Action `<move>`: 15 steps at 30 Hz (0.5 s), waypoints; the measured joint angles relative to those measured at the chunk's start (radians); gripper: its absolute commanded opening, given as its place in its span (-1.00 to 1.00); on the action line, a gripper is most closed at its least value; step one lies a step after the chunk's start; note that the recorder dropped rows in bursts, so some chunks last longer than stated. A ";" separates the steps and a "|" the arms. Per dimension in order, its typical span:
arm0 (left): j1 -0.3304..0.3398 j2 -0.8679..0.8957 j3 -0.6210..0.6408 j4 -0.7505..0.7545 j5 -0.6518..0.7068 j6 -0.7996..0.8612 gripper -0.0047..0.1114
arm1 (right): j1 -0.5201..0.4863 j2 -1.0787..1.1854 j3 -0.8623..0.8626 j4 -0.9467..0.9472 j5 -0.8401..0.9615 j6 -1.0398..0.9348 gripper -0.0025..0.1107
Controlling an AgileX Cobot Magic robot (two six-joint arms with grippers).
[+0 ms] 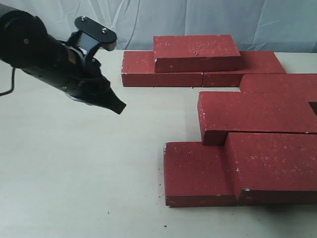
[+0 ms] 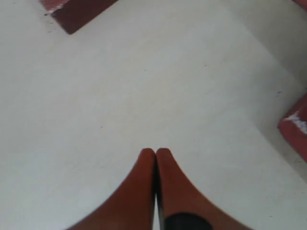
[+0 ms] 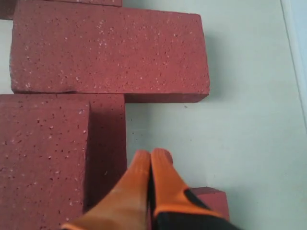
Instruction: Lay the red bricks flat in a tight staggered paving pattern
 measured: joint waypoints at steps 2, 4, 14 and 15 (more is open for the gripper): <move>-0.034 0.021 -0.015 -0.013 0.000 0.004 -0.92 | -0.020 0.025 0.000 0.044 0.000 -0.046 -0.97; -0.067 0.049 -0.038 -0.027 0.000 0.004 -0.92 | -0.032 0.050 0.000 0.078 0.000 -0.081 -0.97; -0.122 0.225 -0.142 -0.063 -0.010 0.007 -0.92 | -0.048 0.199 -0.056 0.183 0.055 -0.194 -0.97; -0.122 0.237 -0.153 -0.072 -0.011 0.011 -0.92 | -0.048 0.207 -0.057 0.184 0.055 -0.196 -0.97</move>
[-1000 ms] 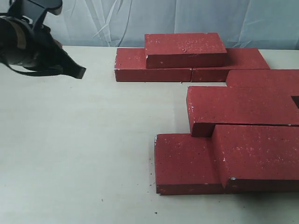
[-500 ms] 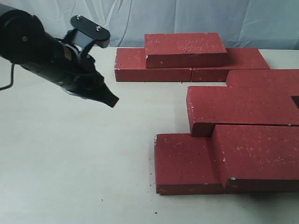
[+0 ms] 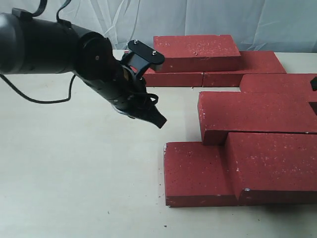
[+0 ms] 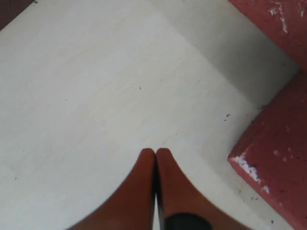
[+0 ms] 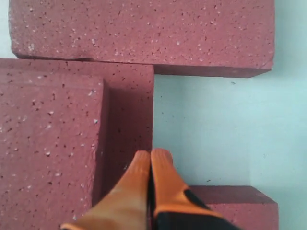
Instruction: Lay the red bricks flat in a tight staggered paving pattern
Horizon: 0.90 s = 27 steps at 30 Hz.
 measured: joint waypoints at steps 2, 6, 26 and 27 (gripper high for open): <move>0.000 0.027 -0.020 -0.037 -0.002 0.030 -0.92 | 0.000 0.021 -0.003 0.000 0.000 -0.007 -0.97; 0.000 0.075 -0.057 -0.090 -0.005 0.071 -0.92 | 0.000 0.054 -0.004 0.002 -0.006 -0.009 -0.97; -0.059 0.233 -0.210 -0.225 -0.014 0.160 -0.92 | 0.000 0.121 -0.004 0.008 -0.017 -0.013 -0.97; -0.059 0.233 -0.212 -0.228 -0.014 0.160 -0.92 | 0.002 0.130 -0.004 0.008 -0.020 -0.013 -0.97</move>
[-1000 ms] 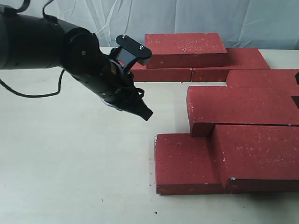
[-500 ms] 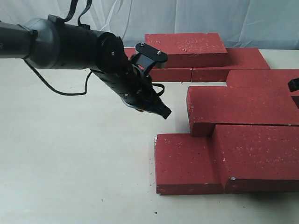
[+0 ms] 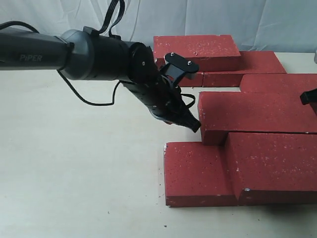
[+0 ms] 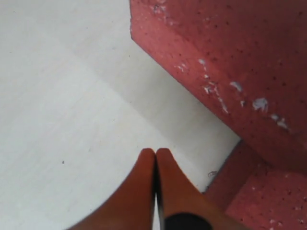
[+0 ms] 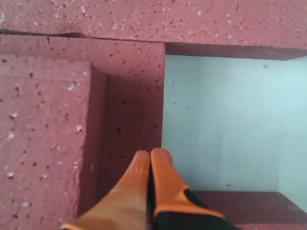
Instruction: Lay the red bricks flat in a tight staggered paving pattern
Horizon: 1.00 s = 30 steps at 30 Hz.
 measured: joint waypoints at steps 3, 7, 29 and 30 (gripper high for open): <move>0.000 0.000 -0.014 -0.018 0.000 0.001 -0.92 | 0.011 0.013 0.000 0.000 -0.012 -0.004 -0.97; -0.002 0.007 -0.032 -0.060 0.000 0.021 -0.92 | 0.019 0.013 0.000 0.016 -0.014 -0.017 -0.97; -0.002 0.055 -0.053 -0.211 -0.016 0.123 -0.92 | 0.059 0.015 -0.006 0.106 0.008 -0.106 -0.97; -0.002 0.055 -0.053 -0.206 -0.012 0.123 -0.92 | 0.069 0.015 -0.019 0.102 0.016 -0.106 -0.97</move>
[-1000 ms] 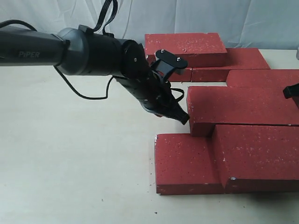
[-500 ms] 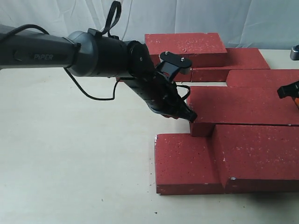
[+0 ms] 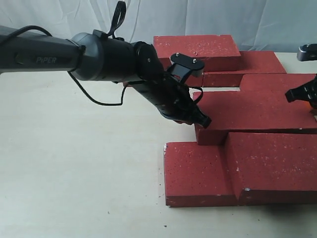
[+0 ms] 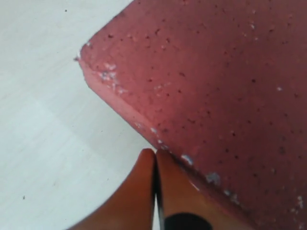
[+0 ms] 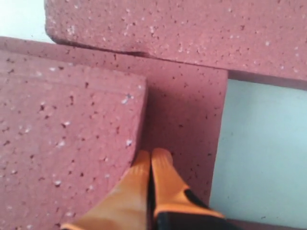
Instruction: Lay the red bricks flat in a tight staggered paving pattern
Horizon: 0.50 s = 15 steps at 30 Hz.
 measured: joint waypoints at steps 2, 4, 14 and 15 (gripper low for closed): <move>0.000 0.000 0.000 0.011 0.002 0.001 -0.92 | 0.020 0.000 -0.035 -0.005 0.020 0.000 -0.97; 0.004 -0.007 0.000 0.033 0.011 0.001 -0.92 | 0.036 -0.004 -0.070 -0.005 0.041 0.000 -0.97; 0.126 -0.175 0.002 0.145 0.171 0.002 -0.92 | 0.165 -0.012 -0.170 0.023 0.140 0.000 -0.97; 0.137 -0.182 0.008 0.149 0.179 0.002 -0.92 | 0.180 -0.012 -0.178 0.026 0.145 0.000 -0.97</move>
